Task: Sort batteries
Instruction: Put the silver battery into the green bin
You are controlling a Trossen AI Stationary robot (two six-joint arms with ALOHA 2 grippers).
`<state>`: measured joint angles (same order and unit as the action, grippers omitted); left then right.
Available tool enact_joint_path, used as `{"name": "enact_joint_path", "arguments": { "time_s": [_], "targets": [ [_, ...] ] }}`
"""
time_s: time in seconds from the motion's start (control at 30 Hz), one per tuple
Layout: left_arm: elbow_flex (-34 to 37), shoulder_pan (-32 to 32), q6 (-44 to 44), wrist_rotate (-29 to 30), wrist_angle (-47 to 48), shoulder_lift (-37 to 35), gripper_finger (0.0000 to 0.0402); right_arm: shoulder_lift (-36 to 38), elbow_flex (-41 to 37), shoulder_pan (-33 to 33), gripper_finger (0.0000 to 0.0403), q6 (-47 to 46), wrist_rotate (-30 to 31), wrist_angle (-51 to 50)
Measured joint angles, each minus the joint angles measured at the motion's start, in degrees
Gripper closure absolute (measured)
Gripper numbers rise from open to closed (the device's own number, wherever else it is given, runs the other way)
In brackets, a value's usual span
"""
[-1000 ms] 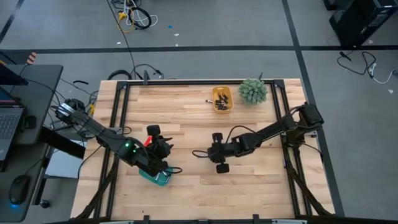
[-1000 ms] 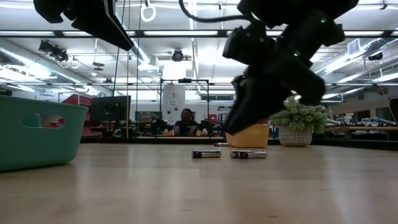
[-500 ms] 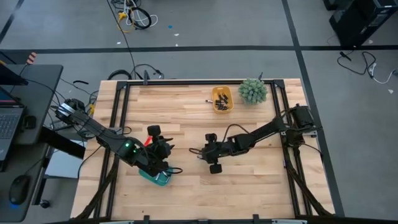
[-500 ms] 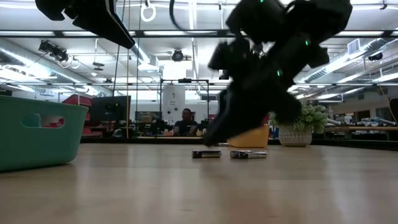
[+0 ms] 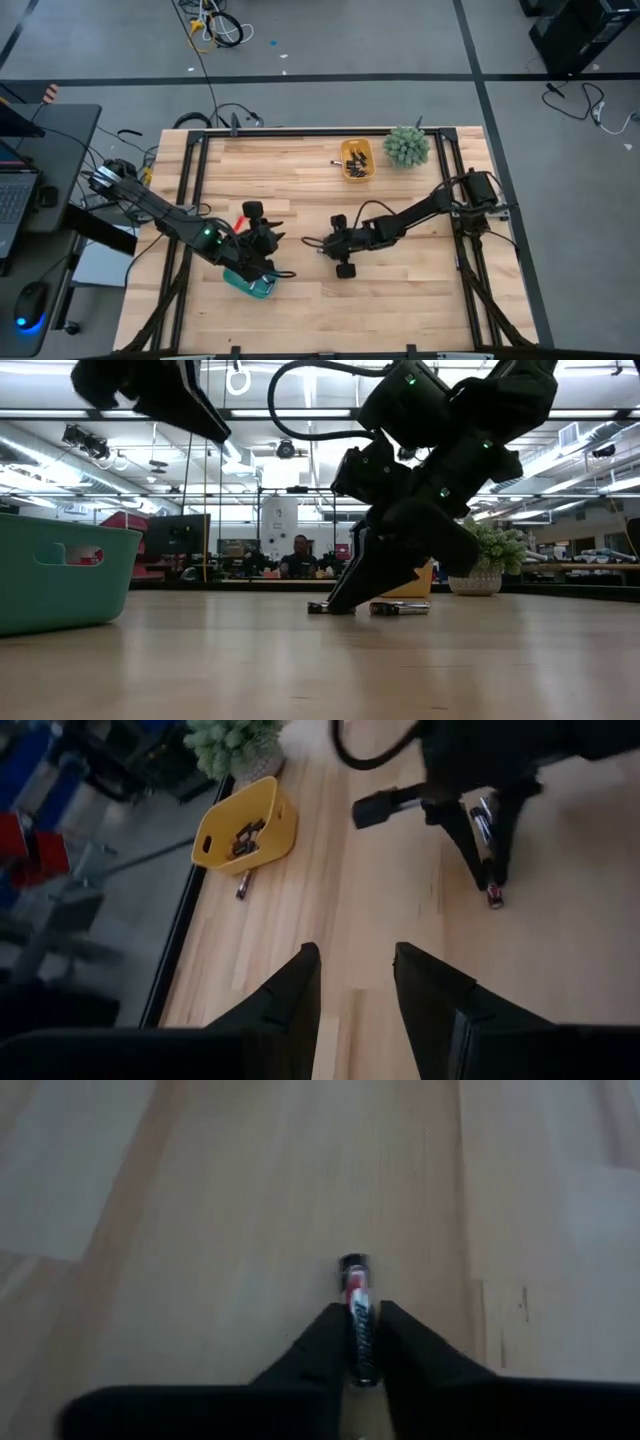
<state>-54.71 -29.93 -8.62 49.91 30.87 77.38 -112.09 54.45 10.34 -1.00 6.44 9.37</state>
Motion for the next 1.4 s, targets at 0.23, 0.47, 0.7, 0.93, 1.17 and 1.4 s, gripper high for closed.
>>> {"name": "enact_joint_path", "arguments": {
  "time_s": [0.23,0.47,0.7,0.93,1.17,1.4],
  "targets": [
    [7.0,0.0,8.2,0.0,-14.0,0.0,0.0275,0.0,-0.3,-0.4,0.0392,2.9,0.1,3.7],
    [10.7,-0.5,3.8,-5.3,-18.0,0.0,0.0275,3.4,-0.3,1.5,0.0396,5.7,6.8,9.2],
    [18.5,-0.4,5.6,-7.9,-33.5,0.0,0.0275,4.4,-0.2,2.7,0.0396,10.8,7.0,23.2],
    [21.4,1.6,10.3,-9.3,-46.4,0.0,0.0275,4.4,-0.3,2.7,0.0396,12.2,6.5,28.9],
    [21.4,3.8,15.0,-18.0,-53.0,0.0,0.0275,4.4,-0.3,2.4,0.0396,13.2,6.3,30.2],
    [21.4,3.8,15.7,-18.1,-53.3,0.0,0.0275,4.4,-0.3,2.4,0.0396,13.3,6.3,30.4]
  ]
}}
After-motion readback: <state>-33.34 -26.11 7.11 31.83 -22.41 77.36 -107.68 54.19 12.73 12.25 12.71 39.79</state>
